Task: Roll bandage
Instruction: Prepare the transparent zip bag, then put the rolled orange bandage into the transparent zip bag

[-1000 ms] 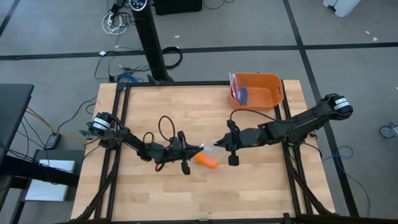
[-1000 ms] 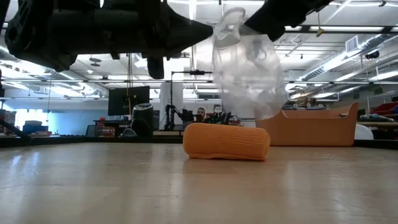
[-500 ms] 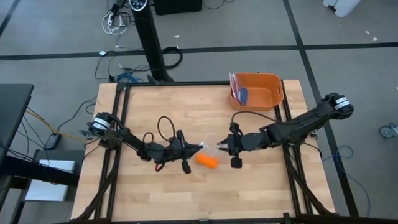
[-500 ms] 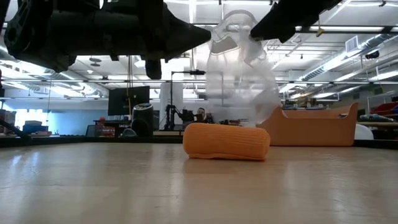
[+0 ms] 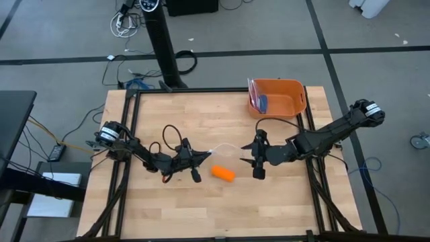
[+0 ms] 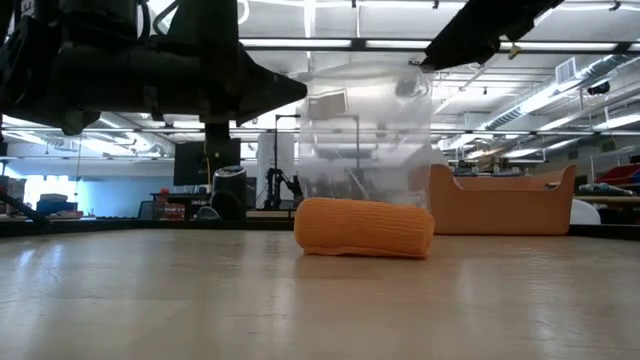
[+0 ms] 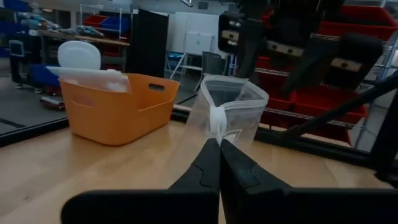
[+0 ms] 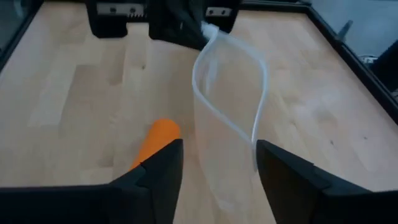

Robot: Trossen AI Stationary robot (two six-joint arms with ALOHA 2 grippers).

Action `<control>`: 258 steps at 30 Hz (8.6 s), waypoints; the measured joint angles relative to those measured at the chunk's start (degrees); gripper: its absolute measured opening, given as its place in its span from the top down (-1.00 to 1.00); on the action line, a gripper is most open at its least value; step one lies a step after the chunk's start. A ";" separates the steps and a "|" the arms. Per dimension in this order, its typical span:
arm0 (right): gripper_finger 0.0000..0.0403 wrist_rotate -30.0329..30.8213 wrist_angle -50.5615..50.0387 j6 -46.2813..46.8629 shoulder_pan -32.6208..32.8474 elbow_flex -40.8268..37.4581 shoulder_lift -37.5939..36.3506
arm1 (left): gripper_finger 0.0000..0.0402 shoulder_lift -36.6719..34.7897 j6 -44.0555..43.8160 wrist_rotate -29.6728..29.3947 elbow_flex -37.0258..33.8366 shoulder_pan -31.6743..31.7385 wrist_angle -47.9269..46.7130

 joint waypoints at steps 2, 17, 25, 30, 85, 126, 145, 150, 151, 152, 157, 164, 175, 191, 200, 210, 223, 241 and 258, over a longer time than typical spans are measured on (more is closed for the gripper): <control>-0.05 1.32 -0.17 0.60 0.29 0.00 -0.78 | 1.00 0.00 0.06 -0.42 -0.02 0.00 0.04; -0.20 -1.85 -0.09 8.47 1.68 4.98 12.38 | 1.00 0.00 0.02 -2.68 -0.02 3.37 -1.59; -0.20 -5.86 -6.19 10.33 -0.52 18.79 27.56 | 1.00 0.00 0.16 -2.71 -0.02 3.37 -4.38; -0.26 -5.87 -14.60 12.34 -2.22 25.96 34.88 | 1.00 0.00 0.14 -3.01 -0.19 3.24 -5.99; 0.53 -4.05 -13.24 -6.17 1.33 36.30 31.19 | 1.00 -0.02 -3.27 0.95 -0.35 2.56 -7.14; 0.55 -11.03 26.47 -35.10 -11.17 6.67 10.71 | 1.00 -0.02 -4.34 9.53 -0.30 2.49 -1.96; 0.55 -19.72 25.79 -31.92 -13.79 3.07 11.58 | 1.00 -0.02 -4.34 9.47 -0.28 2.49 -2.01; 0.55 -20.82 27.86 -32.79 -13.89 3.06 11.58 | 1.00 -0.02 -4.34 9.47 -0.28 2.49 -1.81; 0.55 -20.81 28.63 -33.34 -13.90 3.06 11.58 | 1.00 -0.02 -4.36 9.47 -0.28 2.49 -1.75; 0.55 -20.82 29.02 -33.71 -14.07 3.06 11.58 | 1.00 -0.02 -4.36 9.47 -0.28 2.49 -1.66; 0.55 -22.86 30.10 -33.85 -15.90 2.02 11.58 | 1.00 -0.02 -4.34 9.47 -0.28 2.49 -1.62; 0.55 -24.93 42.90 -33.25 -17.16 -4.36 11.61 | 1.00 -0.02 -4.21 9.46 -0.28 2.49 -1.58; 0.55 -24.87 56.49 -33.74 -18.22 -10.10 11.63 | 1.00 -0.02 -4.19 9.45 -0.23 2.50 -1.53; 0.55 -33.06 51.80 -28.73 -19.11 -10.10 11.63 | 1.00 -0.02 -3.47 9.14 0.22 2.49 -1.53; 0.55 -32.04 45.21 -25.51 -19.91 -10.10 11.63 | 1.00 -0.02 -3.25 9.12 0.22 2.51 -1.52; 0.55 -31.93 36.76 -17.99 -21.61 -10.10 11.63 | 1.00 -0.02 -3.27 9.47 0.22 2.51 -1.53; 0.55 -36.85 30.90 -12.50 -21.92 -10.10 11.63 | 1.00 0.00 -4.50 13.42 0.24 2.67 -1.66; 0.55 -33.01 14.52 -14.45 -16.99 -2.09 11.63 | 1.00 0.00 -10.19 23.20 0.24 5.03 -3.44; 0.55 -32.03 4.49 -9.31 -15.40 1.68 11.61 | 1.00 0.00 -10.82 25.80 0.27 5.68 -4.68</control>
